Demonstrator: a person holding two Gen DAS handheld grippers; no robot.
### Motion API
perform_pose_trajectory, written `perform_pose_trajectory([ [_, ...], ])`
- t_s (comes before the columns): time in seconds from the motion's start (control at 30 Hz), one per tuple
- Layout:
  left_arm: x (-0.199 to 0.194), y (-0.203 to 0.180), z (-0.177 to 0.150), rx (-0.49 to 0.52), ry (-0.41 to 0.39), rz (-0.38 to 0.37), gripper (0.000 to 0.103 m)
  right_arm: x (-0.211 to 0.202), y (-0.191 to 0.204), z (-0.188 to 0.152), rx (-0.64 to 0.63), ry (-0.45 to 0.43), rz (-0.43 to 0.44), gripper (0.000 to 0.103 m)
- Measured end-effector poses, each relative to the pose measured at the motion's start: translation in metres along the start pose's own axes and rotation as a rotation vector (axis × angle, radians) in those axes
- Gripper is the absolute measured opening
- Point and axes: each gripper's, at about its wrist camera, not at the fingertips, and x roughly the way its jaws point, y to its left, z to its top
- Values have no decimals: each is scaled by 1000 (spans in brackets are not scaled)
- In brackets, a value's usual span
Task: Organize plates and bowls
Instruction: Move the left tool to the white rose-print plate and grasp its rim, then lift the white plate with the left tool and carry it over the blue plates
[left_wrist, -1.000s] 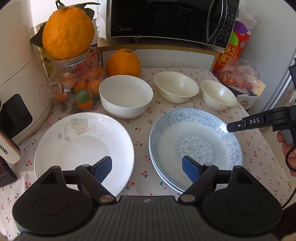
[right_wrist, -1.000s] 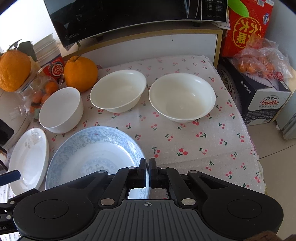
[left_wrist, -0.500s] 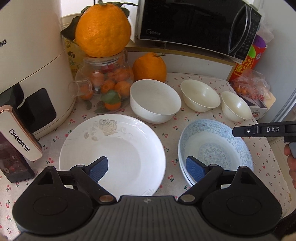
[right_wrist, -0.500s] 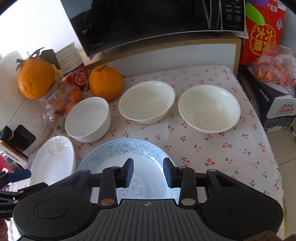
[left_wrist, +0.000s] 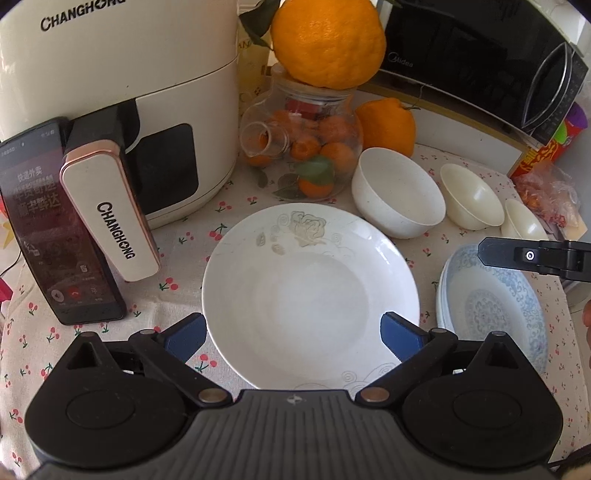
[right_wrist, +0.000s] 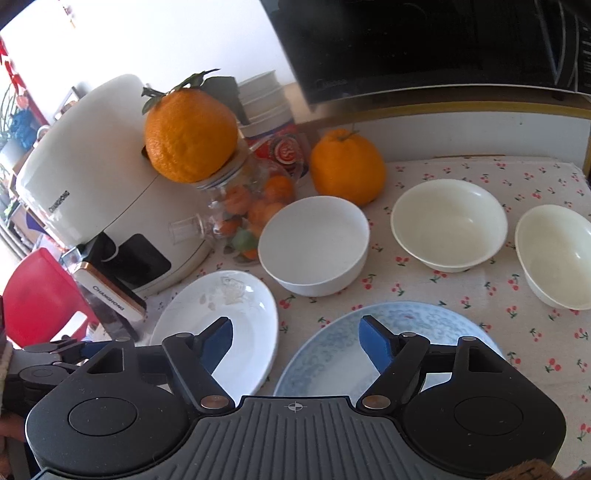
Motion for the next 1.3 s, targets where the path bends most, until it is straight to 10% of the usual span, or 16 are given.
perform_pose_trajectory([
  [0.57,20,27,-6,-98,102,-38,74,67,17,6,56,110,97,76],
  [1.3,26,38,-10,-159,120,7,25,100,17,-1,35,121,-31,18],
])
